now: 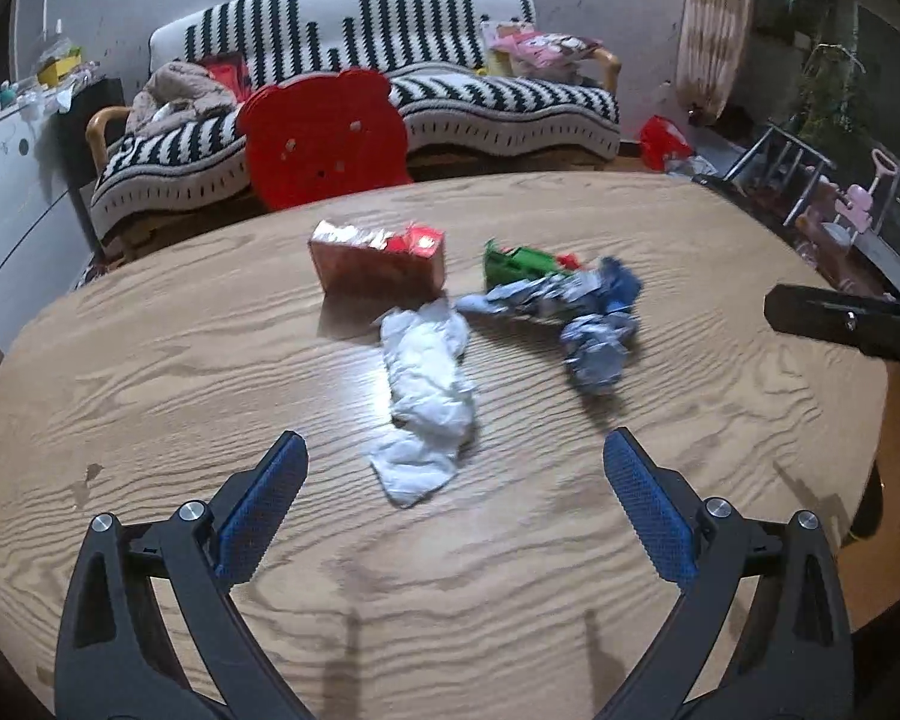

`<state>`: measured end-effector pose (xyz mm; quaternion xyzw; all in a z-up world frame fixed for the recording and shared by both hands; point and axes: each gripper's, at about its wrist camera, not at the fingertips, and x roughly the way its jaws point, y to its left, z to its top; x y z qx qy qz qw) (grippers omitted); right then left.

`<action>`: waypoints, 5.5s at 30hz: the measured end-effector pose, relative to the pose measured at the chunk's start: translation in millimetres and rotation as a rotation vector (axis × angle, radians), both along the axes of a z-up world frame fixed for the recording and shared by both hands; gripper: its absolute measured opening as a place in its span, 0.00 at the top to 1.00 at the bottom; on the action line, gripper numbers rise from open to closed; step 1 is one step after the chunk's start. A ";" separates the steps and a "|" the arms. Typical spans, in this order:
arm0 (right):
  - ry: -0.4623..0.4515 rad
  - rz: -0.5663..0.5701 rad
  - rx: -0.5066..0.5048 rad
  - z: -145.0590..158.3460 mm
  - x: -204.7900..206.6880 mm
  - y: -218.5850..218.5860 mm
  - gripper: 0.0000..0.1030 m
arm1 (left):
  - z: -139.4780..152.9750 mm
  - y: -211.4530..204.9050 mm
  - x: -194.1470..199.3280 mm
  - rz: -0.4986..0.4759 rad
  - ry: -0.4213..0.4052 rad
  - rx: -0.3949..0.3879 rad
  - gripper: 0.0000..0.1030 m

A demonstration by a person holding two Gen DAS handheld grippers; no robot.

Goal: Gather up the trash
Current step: 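Grasp the white tissue with the left tool while the right tool grasps the silver foil wrapper, then carry both items over the black bin and open both tools to drop them, then return both tools to the remaining trash on the table, then grasp the red box with the left tool while the right tool grasps the blue foil wrapper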

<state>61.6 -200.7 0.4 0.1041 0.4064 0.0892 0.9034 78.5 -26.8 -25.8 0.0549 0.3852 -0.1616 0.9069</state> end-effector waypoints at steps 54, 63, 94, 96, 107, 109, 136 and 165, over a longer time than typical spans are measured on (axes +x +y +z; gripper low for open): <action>-0.037 -0.221 -0.098 18.4 -91.5 -171.7 0.84 | 42.3 -159.7 -22.3 -0.228 -0.004 -0.107 0.81; -0.040 -0.469 -0.119 7.6 -189.6 -301.8 0.84 | 21.7 -314.4 -88.6 -0.509 0.031 -0.139 0.81; 0.162 -0.786 0.017 -84.2 -321.5 -476.0 0.84 | -102.3 -548.5 -193.7 -0.876 0.264 -0.075 0.81; 0.164 -0.793 0.020 -83.5 -320.8 -474.8 0.84 | -105.6 -550.4 -194.4 -0.878 0.272 -0.080 0.81; 0.180 -0.820 0.018 -83.7 -314.7 -476.2 0.44 | -105.8 -547.7 -197.1 -0.849 0.250 -0.107 0.23; 0.167 -0.815 0.025 -79.6 -311.6 -472.5 0.42 | -100.4 -543.9 -195.3 -0.846 0.256 -0.119 0.21; -0.062 -0.224 -0.068 24.2 -97.6 -174.2 0.27 | 35.4 -115.1 -45.6 -0.162 0.018 -0.156 0.09; -0.020 0.163 -0.140 -24.5 -4.0 4.6 0.26 | 12.3 17.8 52.2 0.262 0.132 -0.235 0.09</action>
